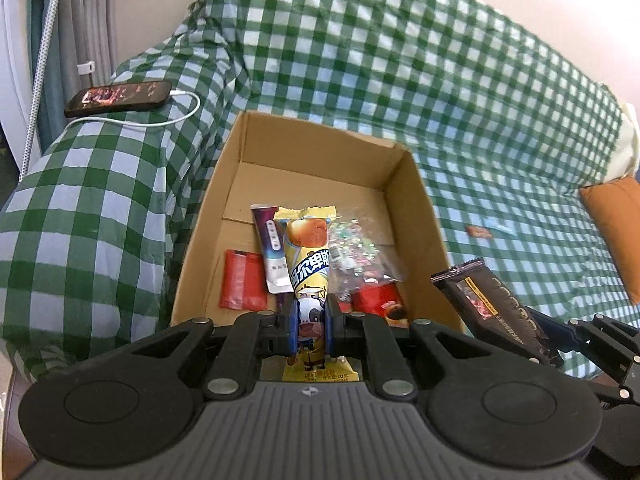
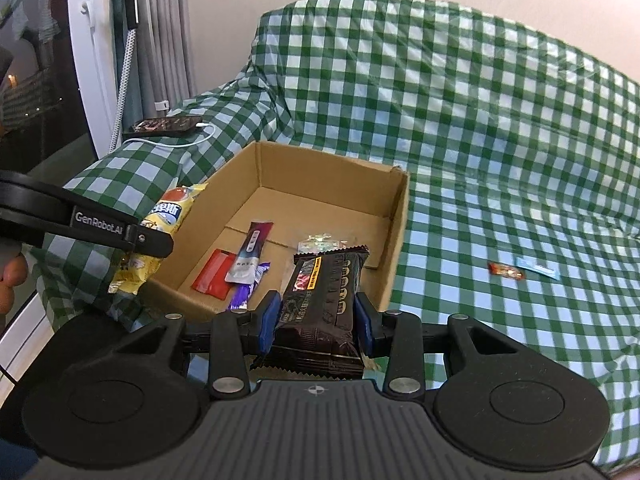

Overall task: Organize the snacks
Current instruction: 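Release the yellow bar with the left tool while the right tool releases the chocolate bar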

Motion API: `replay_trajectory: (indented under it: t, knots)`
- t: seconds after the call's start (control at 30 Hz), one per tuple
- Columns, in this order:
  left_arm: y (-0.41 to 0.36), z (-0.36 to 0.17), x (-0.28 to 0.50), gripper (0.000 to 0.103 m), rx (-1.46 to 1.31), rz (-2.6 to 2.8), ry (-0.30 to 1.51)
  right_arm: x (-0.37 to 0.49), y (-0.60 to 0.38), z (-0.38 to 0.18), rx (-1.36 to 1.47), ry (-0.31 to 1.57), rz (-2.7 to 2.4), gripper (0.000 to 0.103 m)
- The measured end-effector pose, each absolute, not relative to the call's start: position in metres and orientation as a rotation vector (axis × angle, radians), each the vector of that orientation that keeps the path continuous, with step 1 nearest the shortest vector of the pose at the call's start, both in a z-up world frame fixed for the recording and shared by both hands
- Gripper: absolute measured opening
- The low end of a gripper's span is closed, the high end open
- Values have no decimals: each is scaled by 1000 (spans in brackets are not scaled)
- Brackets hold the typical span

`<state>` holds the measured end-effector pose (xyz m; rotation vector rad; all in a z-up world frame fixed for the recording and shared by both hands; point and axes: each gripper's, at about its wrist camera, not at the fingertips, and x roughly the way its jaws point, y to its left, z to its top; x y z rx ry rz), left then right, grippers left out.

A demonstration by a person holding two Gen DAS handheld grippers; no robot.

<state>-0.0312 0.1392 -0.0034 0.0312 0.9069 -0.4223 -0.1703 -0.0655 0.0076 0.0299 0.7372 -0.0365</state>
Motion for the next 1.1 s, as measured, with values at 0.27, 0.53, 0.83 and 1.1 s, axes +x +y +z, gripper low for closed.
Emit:
replay_trajectory:
  t: [0.27, 0.53, 0.83, 1.1]
  knots:
    - [113, -32, 24, 13, 82, -395, 932, -112, -71, -18, 78, 759, -52, 42]
    - [95, -68, 68, 13, 126, -362, 985, -69, -84, -51, 98, 811, -65, 42]
    - [83, -90, 93, 26, 174, -347, 1000, -39, -90, -76, 127, 814, -62, 44]
    - [96, -63, 78, 103, 187, -271, 868, -49, -93, -57, 179, 760, -100, 84]
